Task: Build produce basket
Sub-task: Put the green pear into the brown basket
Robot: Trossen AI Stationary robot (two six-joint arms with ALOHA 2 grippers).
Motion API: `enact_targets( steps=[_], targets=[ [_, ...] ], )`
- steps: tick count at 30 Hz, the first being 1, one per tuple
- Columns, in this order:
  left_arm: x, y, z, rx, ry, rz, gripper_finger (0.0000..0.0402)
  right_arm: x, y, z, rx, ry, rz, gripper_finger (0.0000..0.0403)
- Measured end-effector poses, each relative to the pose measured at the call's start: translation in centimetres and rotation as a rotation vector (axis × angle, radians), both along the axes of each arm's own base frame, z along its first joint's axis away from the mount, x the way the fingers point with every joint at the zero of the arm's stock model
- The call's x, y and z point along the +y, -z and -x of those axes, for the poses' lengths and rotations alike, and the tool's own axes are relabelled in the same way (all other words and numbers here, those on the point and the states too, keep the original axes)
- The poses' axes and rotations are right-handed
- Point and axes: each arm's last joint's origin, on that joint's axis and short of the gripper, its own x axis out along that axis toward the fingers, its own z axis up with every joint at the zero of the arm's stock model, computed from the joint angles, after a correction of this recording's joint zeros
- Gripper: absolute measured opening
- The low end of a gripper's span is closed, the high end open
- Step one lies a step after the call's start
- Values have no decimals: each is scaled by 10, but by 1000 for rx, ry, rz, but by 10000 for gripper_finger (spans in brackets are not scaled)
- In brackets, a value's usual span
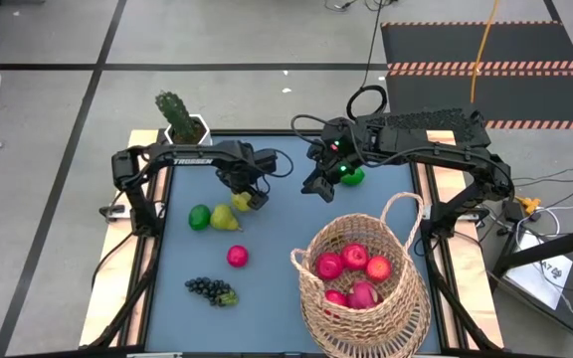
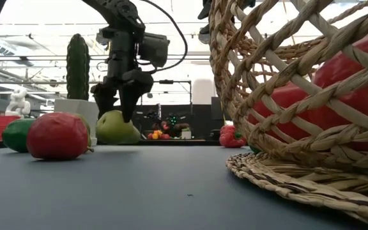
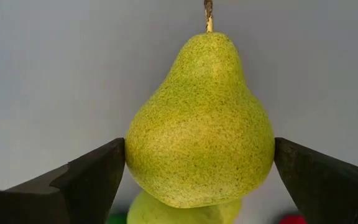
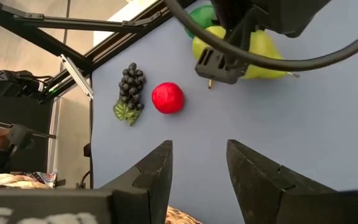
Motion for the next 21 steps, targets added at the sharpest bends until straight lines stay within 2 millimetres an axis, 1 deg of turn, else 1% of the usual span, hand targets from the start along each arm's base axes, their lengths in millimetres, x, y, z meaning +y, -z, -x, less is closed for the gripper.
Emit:
enact_targets(
  steps=[2, 4, 7, 10, 13, 16, 18, 21],
  targets=[
    [-1, -5, 2, -14, -2, 1, 397, 0, 0, 0, -1, 0, 0, 144],
    [-2, -14, 5, -45, -5, -1, 397, 0, 0, 0, -2, 0, 1, 144],
    [-4, -31, 11, -104, -7, -18, 397, 0, 0, 0, -2, -1, 2, 144],
    [-9, -51, 18, -189, -2, -37, 397, 0, 0, 0, -2, -1, 4, 144],
    [-14, -75, 26, -305, 2, -72, 397, 0, -1, -1, 2, 29, -29, 144],
    [-20, -99, 31, -461, 18, -124, 397, -4, -5, -4, -27, 121, -117, 144],
    [-25, -114, 33, -569, 29, -169, 397, -6, -10, -8, -83, 165, -161, 144],
    [-30, -134, 32, -728, 36, -250, 397, -9, -22, -12, -194, 189, -183, 144]
  ],
)
